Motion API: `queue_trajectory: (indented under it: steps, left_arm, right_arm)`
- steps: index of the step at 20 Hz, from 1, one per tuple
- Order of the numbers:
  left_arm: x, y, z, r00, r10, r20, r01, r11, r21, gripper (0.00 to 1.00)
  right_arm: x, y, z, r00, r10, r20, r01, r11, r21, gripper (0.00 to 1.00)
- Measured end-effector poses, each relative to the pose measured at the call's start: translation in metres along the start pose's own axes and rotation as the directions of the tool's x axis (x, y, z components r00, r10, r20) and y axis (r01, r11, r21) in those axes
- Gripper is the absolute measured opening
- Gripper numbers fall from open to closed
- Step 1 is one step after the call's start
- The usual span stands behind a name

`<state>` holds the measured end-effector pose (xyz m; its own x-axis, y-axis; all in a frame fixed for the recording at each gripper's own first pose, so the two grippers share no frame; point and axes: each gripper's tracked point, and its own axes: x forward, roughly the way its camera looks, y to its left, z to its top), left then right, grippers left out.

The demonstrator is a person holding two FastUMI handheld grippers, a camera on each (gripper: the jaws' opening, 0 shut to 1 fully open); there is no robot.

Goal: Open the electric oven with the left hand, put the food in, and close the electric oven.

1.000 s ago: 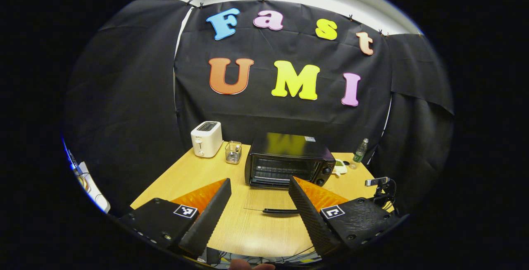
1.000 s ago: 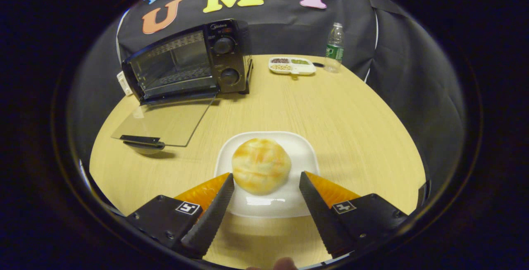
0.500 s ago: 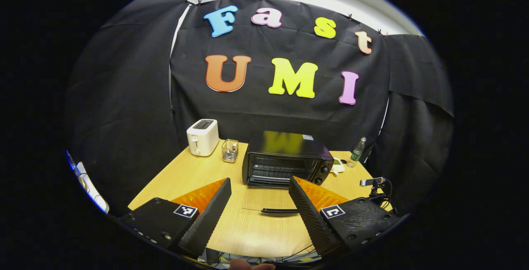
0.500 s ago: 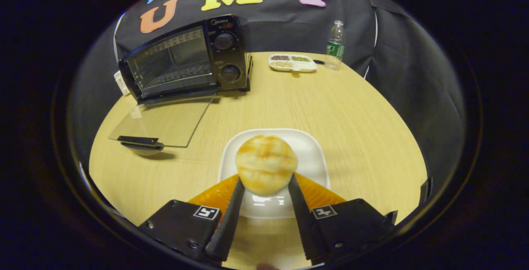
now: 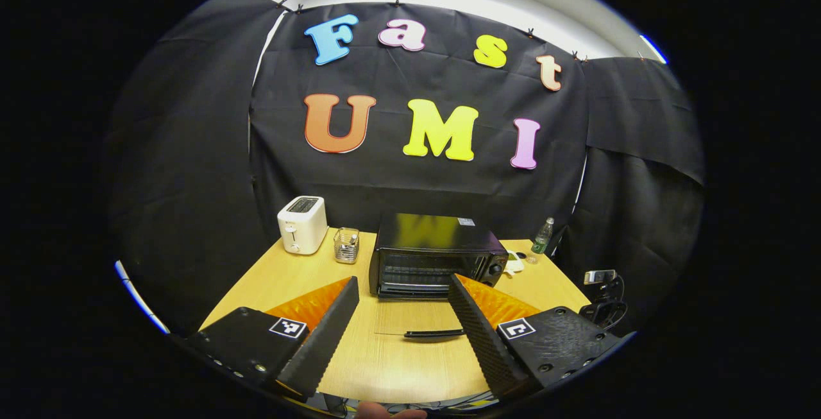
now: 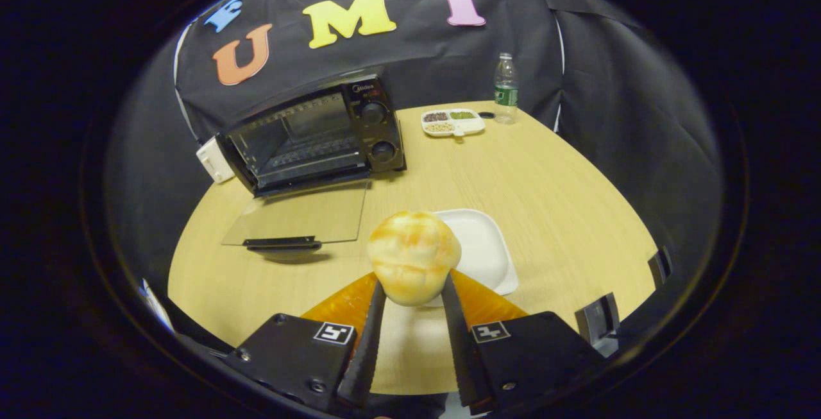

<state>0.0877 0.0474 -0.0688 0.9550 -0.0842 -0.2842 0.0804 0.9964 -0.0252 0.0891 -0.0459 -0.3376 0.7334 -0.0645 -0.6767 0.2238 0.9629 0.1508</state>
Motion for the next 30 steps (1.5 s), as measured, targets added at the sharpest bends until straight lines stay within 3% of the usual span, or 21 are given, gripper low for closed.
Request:
queue_trajectory:
  steps: [10,18,23,30]
  left_arm:
    - [-0.019,0.051,0.010,1.000,0.023,-0.015,-0.023,1.000,0.000,0.93]
    - [-0.042,0.093,-0.001,0.995,0.087,-0.051,-0.086,0.996,0.018,0.93]
    - [-0.063,0.133,-0.008,0.982,0.183,-0.055,-0.181,0.982,0.051,0.93]
    - [-0.093,0.164,-0.018,0.955,0.288,-0.075,-0.288,0.958,0.016,0.93]
  right_arm:
    - [0.050,0.126,0.064,0.985,0.100,0.142,-0.132,0.963,0.236,0.52]
    - [0.135,0.175,0.112,0.970,0.086,0.228,-0.184,0.871,0.456,0.51]
    - [0.173,0.199,0.135,0.962,0.074,0.261,-0.208,0.818,0.536,0.51]
    - [0.209,0.196,0.152,0.956,-0.002,0.293,-0.154,0.847,0.509,0.51]
